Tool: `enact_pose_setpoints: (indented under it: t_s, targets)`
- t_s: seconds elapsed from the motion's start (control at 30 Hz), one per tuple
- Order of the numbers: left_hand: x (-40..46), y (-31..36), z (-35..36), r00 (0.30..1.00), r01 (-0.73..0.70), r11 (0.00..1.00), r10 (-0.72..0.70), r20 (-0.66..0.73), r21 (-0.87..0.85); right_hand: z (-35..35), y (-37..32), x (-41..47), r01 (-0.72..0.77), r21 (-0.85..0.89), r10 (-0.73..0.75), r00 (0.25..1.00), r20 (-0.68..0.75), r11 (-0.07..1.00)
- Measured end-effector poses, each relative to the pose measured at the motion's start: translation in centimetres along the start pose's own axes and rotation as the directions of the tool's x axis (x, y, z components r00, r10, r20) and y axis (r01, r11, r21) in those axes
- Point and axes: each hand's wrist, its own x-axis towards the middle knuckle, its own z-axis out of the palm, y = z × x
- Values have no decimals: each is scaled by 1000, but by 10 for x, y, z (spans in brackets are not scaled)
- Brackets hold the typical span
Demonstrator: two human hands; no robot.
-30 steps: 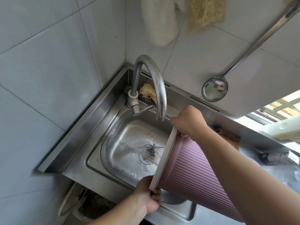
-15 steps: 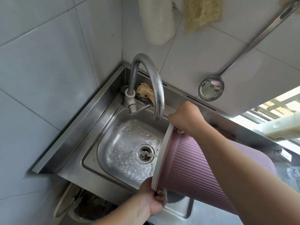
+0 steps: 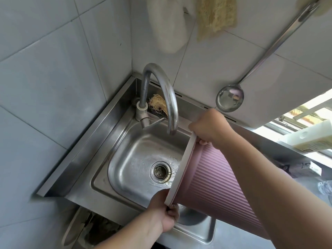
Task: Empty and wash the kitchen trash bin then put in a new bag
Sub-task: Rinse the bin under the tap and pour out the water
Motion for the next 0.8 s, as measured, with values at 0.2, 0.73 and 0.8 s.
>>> enact_pose_setpoints:
  t_s: [0.2,0.73,0.8]
  targets:
    - [-31,47,10,938,-296,924,329,-109,242,-36,9,-17,81,69,-73,991,-114,994]
    - [-60,94,26,649,-499,497,757,-74,710,4,141,-35,125,164,-120,992,-36,978]
    - [-52,94,25,570,-524,462,814,-108,715,20,157,-32,93,215,-93,996,-12,972]
